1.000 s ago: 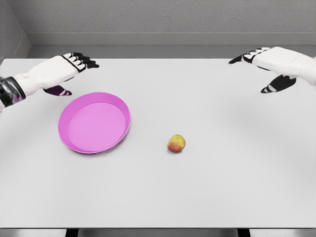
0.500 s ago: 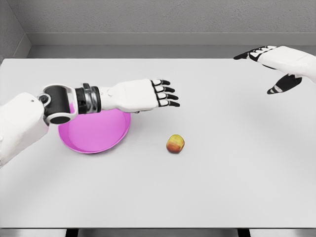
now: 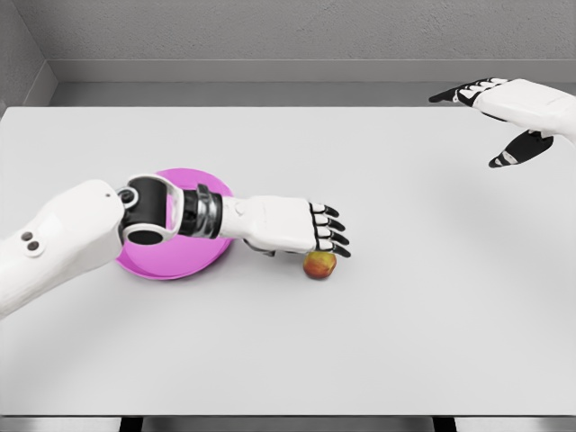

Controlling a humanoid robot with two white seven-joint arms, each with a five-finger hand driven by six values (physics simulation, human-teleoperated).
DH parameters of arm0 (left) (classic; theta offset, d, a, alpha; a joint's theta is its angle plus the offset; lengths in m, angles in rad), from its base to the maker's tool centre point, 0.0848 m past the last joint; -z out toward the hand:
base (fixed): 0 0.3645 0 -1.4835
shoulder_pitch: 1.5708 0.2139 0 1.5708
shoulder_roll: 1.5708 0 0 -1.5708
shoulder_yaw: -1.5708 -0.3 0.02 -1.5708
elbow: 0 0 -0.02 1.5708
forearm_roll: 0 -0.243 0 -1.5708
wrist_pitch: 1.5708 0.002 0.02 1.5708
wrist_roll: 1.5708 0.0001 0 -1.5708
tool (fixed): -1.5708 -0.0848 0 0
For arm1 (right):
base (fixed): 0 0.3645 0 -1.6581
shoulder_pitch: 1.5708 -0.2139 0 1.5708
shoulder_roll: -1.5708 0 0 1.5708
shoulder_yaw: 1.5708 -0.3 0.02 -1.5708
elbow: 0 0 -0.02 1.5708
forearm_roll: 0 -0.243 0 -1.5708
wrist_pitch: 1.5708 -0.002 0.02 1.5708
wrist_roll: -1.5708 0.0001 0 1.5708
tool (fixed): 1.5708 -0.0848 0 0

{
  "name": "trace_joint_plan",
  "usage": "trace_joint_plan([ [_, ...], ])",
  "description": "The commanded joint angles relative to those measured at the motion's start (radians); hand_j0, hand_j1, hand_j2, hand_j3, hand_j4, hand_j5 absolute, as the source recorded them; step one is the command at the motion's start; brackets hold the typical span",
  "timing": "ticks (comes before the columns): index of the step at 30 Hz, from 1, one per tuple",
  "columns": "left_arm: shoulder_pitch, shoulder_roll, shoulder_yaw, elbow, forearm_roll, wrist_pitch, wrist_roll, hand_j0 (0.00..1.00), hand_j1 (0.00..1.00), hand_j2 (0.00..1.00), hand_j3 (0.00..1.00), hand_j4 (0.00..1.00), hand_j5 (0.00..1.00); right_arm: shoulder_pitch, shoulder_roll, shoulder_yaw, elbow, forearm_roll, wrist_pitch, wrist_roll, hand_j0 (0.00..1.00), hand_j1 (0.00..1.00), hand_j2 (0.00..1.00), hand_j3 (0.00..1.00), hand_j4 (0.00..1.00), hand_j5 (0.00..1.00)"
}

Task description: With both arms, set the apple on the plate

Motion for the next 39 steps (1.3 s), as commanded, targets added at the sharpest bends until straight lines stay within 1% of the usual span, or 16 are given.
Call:
trace_joint_plan([
  [1, 0.000, -0.002, -0.018, 0.000, 0.034, 0.001, -0.018, 1.00, 1.00, 1.00, 1.00, 1.00, 1.00, 0.000, -0.001, -0.001, -0.002, -0.002, 0.001, 0.000, 1.00, 1.00, 1.00, 1.00, 1.00, 1.00],
  [8, -0.006, -0.026, -0.018, 0.008, 0.036, 0.001, -0.029, 1.00, 1.00, 1.00, 1.00, 1.00, 1.00, 0.000, 0.000, 0.002, -0.006, -0.002, 0.001, 0.000, 1.00, 1.00, 1.00, 1.00, 1.00, 1.00],
  [11, -0.011, -0.057, -0.018, 0.022, 0.036, 0.001, -0.044, 1.00, 1.00, 1.00, 1.00, 1.00, 1.00, 0.000, 0.000, 0.002, -0.006, -0.002, 0.001, -0.001, 1.00, 1.00, 1.00, 1.00, 1.00, 1.00],
  [12, -0.011, -0.057, -0.018, 0.025, 0.036, 0.001, -0.049, 1.00, 1.00, 1.00, 1.00, 1.00, 1.00, 0.000, 0.000, 0.002, -0.006, -0.002, 0.001, 0.000, 1.00, 1.00, 1.00, 1.00, 1.00, 1.00],
  [13, -0.011, -0.062, -0.018, 0.026, 0.036, 0.001, -0.072, 1.00, 1.00, 1.00, 1.00, 1.00, 1.00, 0.000, 0.000, 0.002, -0.006, -0.002, 0.001, -0.001, 1.00, 1.00, 1.00, 1.00, 1.00, 1.00],
  [15, -0.012, -0.068, -0.019, 0.028, 0.034, 0.001, -0.081, 0.99, 0.99, 0.99, 0.99, 0.99, 0.99, 0.000, 0.000, 0.004, -0.008, -0.002, 0.001, 0.000, 1.00, 1.00, 1.00, 1.00, 1.00, 1.00],
  [17, -0.012, -0.068, -0.022, 0.028, 0.034, 0.001, -0.101, 0.93, 0.93, 0.93, 0.93, 0.93, 0.93, 0.000, 0.000, 0.004, -0.008, -0.002, 0.001, -0.001, 1.00, 1.00, 1.00, 1.00, 1.00, 1.00],
  [21, -0.012, -0.068, -0.030, 0.028, 0.034, 0.001, -0.104, 0.83, 0.83, 0.83, 0.83, 0.83, 0.83, 0.002, 0.000, 0.006, -0.008, -0.002, 0.001, -0.001, 1.00, 1.00, 1.00, 1.00, 1.00, 1.00],
  [24, -0.012, -0.066, -0.030, 0.028, 0.033, 0.001, -0.104, 0.69, 0.69, 0.69, 0.69, 0.69, 0.69, 0.000, 0.000, 0.006, -0.008, -0.002, 0.001, -0.001, 1.00, 1.00, 1.00, 1.00, 1.00, 1.00],
  [26, -0.017, -0.066, -0.030, 0.026, 0.033, 0.001, -0.104, 0.64, 0.64, 0.64, 0.64, 0.64, 0.64, 0.000, 0.000, 0.007, -0.008, -0.002, 0.001, -0.001, 1.00, 1.00, 1.00, 1.00, 1.00, 1.00],
  [27, -0.017, -0.066, -0.030, 0.026, 0.033, 0.001, -0.108, 0.61, 0.61, 0.61, 0.61, 0.61, 0.61, 0.002, 0.000, 0.007, -0.008, -0.002, 0.001, 0.000, 1.00, 1.00, 1.00, 1.00, 1.00, 1.00],
  [29, -0.017, -0.066, -0.027, 0.026, 0.036, 0.001, -0.136, 0.51, 0.51, 0.51, 0.51, 0.51, 0.51, 0.002, 0.000, 0.007, -0.008, -0.002, 0.001, -0.001, 1.00, 1.00, 1.00, 1.00, 1.00, 1.00],
  [32, -0.015, -0.063, -0.028, 0.026, 0.034, 0.001, -0.136, 0.46, 0.46, 0.46, 0.46, 0.46, 0.46, 0.003, 0.000, 0.009, -0.009, -0.002, 0.001, -0.001, 1.00, 1.00, 1.00, 1.00, 1.00, 1.00],
  [35, -0.014, -0.060, -0.028, 0.026, 0.033, 0.001, -0.136, 0.44, 0.44, 0.44, 0.44, 0.44, 0.44, 0.003, 0.000, 0.009, -0.009, -0.002, 0.001, 0.000, 1.00, 1.00, 1.00, 1.00, 1.00, 1.00],
  [38, -0.012, -0.057, -0.024, 0.025, 0.037, 0.001, -0.132, 0.33, 0.33, 0.33, 0.33, 0.33, 0.33, 0.003, 0.000, 0.009, -0.008, -0.002, 0.001, -0.001, 1.00, 1.00, 1.00, 1.00, 1.00, 1.00],
  [39, -0.012, -0.055, -0.021, 0.025, 0.037, 0.001, -0.131, 0.31, 0.31, 0.31, 0.31, 0.31, 0.31, 0.003, 0.000, 0.009, -0.009, -0.002, 0.001, -0.001, 1.00, 1.00, 1.00, 1.00, 1.00, 1.00],
])
